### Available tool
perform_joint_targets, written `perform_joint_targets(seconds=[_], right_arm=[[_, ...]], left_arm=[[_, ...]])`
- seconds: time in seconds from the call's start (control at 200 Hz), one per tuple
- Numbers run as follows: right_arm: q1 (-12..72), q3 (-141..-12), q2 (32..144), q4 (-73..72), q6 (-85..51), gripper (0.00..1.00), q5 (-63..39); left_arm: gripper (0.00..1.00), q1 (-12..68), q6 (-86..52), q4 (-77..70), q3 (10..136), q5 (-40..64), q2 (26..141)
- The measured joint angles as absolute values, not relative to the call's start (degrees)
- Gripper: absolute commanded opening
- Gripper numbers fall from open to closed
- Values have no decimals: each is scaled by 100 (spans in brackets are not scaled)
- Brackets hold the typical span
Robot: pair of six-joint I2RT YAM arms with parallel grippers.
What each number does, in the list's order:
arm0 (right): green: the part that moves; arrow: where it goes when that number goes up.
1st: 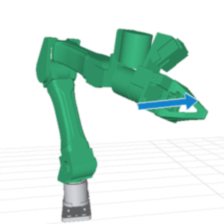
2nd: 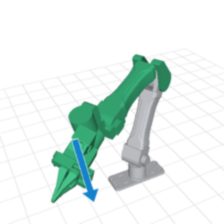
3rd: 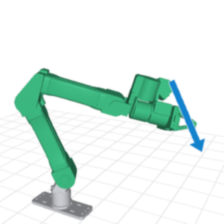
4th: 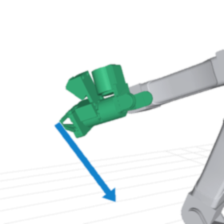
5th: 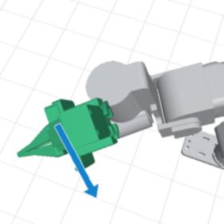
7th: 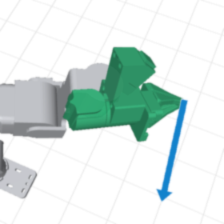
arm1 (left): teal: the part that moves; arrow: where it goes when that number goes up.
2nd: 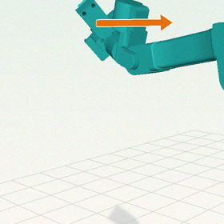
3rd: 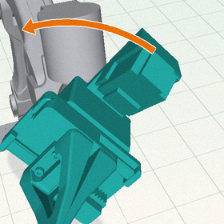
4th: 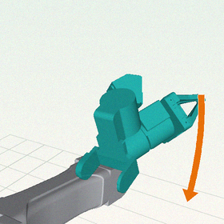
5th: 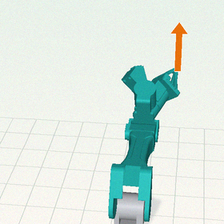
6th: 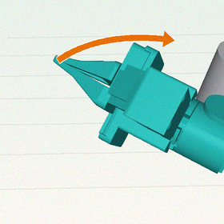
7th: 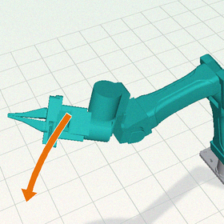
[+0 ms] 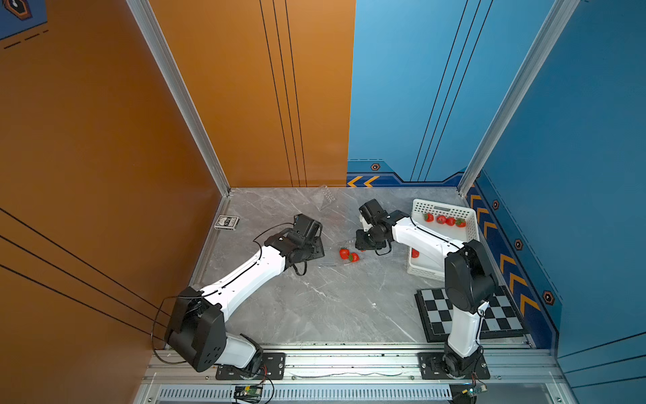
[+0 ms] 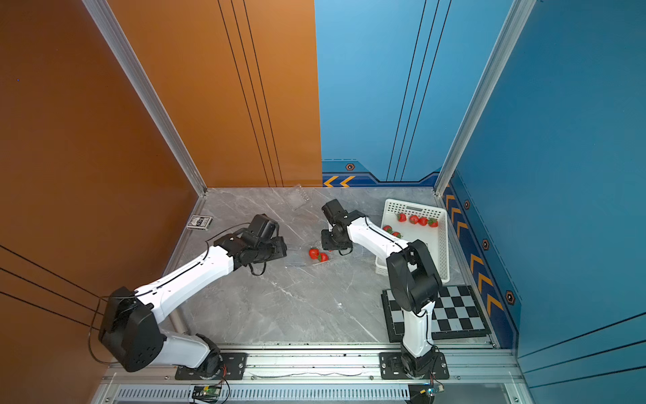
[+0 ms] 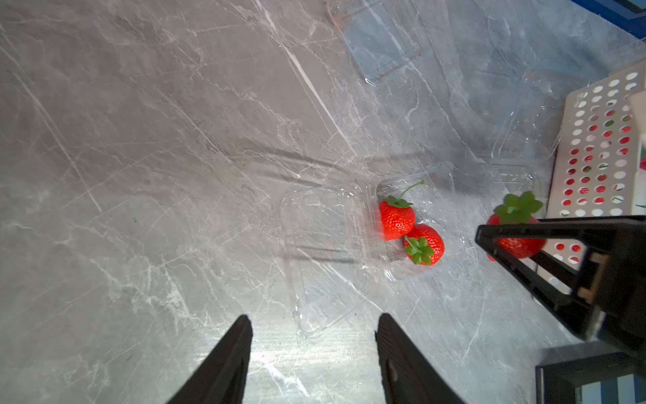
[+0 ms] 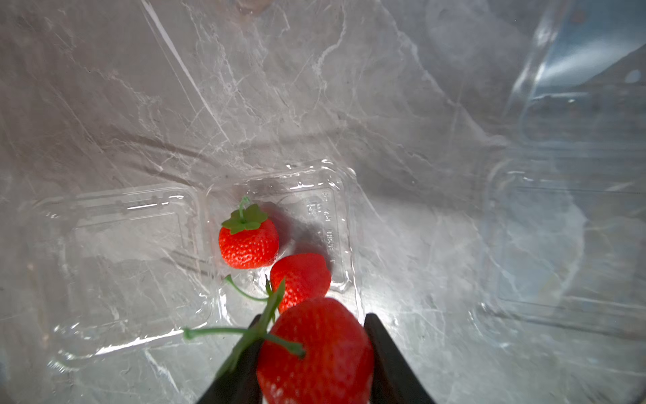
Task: Pack strawberries into containers
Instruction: Place the strawberry in the packing box.
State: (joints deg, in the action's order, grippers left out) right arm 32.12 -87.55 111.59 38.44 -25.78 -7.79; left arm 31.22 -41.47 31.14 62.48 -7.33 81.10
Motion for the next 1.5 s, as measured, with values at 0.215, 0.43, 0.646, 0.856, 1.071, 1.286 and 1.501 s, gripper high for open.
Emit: perform_joint_targets(seconds=[0.215,0.43,0.646,0.856,1.071,1.286,1.501], right_arm=[[3295,-9188,11710,3833,-2641,24,-888],[3299,-9284,12001,3798,-2687,31,-899],[3299,-9284,12154,3800,-2685,43,-899],[3299,-9319,12151,3800,-2683,55,-888],[3242,-9347,12049,3889,-2661,57,-856],[3109,-9334,11310,3986,-2550,59,-574],[2722,-8823,10060,3977,-2436,60,-272]], left_arm=[[60,3074,-4163,3109,6158,-733,7972],[60,3070,-4163,3105,6147,-731,7970],[60,3070,-4163,3094,6143,-731,7970],[60,3070,-4163,3087,6143,-729,7970],[61,3070,-4163,3089,6143,-731,7970],[61,3155,-4158,3092,6248,-733,8040],[59,3575,-4139,3094,6796,-797,8399]])
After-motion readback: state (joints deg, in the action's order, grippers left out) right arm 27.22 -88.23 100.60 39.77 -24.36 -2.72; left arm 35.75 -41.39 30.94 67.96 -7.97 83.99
